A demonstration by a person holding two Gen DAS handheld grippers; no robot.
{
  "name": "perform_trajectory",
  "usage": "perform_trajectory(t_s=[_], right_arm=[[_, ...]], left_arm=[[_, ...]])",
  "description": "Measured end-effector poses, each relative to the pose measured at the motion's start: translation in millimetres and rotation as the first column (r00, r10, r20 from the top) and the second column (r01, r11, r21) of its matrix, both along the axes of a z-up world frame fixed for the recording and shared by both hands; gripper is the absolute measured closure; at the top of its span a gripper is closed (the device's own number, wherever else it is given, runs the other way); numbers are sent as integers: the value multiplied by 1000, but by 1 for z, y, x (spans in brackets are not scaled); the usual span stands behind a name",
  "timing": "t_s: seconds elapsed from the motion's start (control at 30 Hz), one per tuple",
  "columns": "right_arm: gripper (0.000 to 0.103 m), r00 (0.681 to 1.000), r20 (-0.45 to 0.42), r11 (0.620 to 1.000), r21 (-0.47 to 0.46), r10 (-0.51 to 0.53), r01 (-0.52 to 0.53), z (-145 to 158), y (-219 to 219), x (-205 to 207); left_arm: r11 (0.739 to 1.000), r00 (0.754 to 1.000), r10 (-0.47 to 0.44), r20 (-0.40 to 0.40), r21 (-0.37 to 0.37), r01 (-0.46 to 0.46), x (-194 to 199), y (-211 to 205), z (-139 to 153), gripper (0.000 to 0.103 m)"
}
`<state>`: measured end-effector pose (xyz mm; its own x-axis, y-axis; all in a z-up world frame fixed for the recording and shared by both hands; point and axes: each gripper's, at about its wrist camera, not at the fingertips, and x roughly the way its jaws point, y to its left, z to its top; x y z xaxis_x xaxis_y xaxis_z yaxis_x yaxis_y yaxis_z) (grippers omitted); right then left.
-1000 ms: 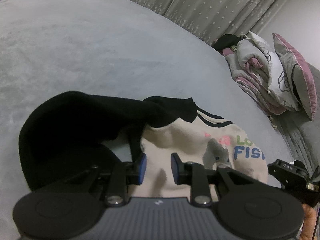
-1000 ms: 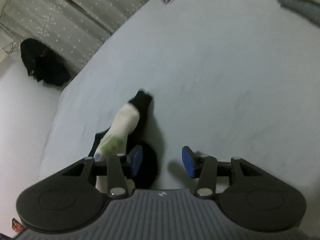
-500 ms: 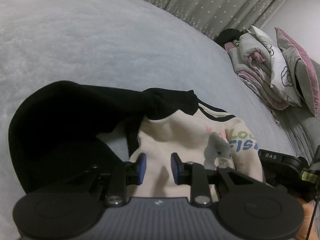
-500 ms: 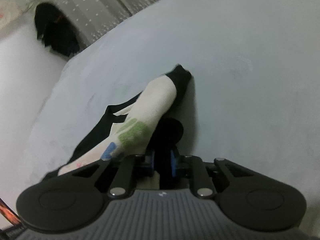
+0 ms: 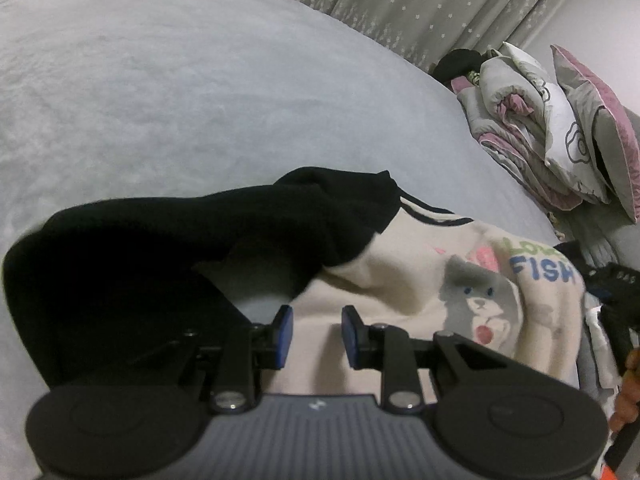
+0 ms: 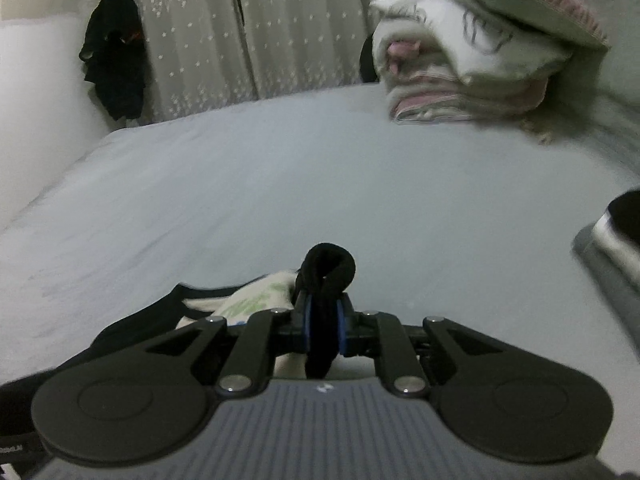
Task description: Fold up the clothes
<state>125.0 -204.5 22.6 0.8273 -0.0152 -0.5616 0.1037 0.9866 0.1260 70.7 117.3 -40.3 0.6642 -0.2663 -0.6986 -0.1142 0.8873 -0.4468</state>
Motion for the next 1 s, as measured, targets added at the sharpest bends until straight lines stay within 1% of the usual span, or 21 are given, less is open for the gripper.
perform_trajectory(t_s=[0.17,0.27,0.37,0.43,0.47,0.5,0.57,0.63,0.7,0.8,0.87,0.93,0.97,1.0], right_arm=[[89,999,23,997,-61,-42,44,6,-6,7],[89,997,40,992,-105,-64,68,11,-12,5],[89,995,55,988,-127,-86,92,16,-18,4],[89,995,49,988,-123,-87,92,18,-20,4],[89,996,44,989,-121,-84,88,17,-20,2],[89,996,38,989,-121,-81,85,17,-20,2],[89,997,27,989,-123,-75,78,15,-21,2],[89,997,14,991,-113,-77,78,12,-23,2],[89,997,-1,992,-99,-82,82,9,-24,0],[89,996,-20,993,-82,-86,84,5,-28,0],[89,996,-30,994,-77,-83,80,2,-29,-1],[89,996,-37,994,-77,-77,74,0,-29,-1],[89,996,-41,994,-80,-73,70,-1,-29,-1],[89,997,-45,994,-84,-69,65,-2,-29,-1]], left_arm=[[1000,1000,2,-19,12,-2,3,0,-2,77],[1000,1000,4,-28,12,-3,5,1,-3,77],[1000,999,5,-36,-3,-5,5,2,-4,77],[999,1000,-5,-29,-47,3,6,3,-4,76],[997,1000,-10,-28,-81,8,7,4,-6,75],[991,999,-15,-33,-135,10,9,6,-8,75],[970,999,-3,-49,-243,-9,12,10,-15,74],[940,998,19,-63,-338,-40,15,15,-22,73],[913,997,56,-62,-400,-76,16,18,-26,72],[886,991,118,-59,-445,-132,19,20,-29,69],[872,986,155,-61,-460,-166,20,17,-30,69],[880,980,197,-41,-434,-195,19,23,-24,69],[883,976,218,-29,-420,-210,18,26,-21,72],[886,971,238,-18,-407,-225,17,29,-18,86]])
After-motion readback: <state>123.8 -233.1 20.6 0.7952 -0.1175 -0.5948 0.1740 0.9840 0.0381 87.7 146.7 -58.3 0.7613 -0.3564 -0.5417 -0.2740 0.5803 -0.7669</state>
